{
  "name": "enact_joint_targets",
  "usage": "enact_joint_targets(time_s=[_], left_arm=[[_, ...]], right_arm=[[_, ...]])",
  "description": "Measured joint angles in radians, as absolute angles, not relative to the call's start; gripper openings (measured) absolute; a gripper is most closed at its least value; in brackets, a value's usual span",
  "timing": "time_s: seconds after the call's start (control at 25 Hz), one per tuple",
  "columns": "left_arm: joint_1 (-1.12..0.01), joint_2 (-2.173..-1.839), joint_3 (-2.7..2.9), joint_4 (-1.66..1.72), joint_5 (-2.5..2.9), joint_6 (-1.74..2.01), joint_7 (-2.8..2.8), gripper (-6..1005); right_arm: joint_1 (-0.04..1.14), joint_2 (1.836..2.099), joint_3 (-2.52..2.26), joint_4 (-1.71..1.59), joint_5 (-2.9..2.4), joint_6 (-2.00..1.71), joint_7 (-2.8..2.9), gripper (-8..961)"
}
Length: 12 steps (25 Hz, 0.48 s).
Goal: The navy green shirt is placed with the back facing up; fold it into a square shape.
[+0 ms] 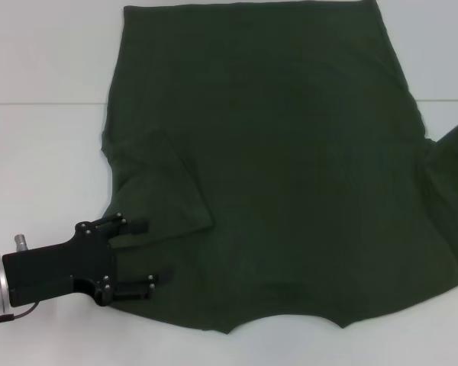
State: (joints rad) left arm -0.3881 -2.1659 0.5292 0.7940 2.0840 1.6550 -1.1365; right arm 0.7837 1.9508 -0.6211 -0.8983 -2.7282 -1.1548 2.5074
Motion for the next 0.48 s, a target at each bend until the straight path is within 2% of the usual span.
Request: enact_joint_targets(time_s=[0.48], left_arm=[[-0.388, -2.166, 0.532, 0.79, 2.085, 1.655, -1.137, 905]], right_arm=[[0.922, 2.02, -0.774, -0.854, -2.732, -1.165, 2.519, 116]])
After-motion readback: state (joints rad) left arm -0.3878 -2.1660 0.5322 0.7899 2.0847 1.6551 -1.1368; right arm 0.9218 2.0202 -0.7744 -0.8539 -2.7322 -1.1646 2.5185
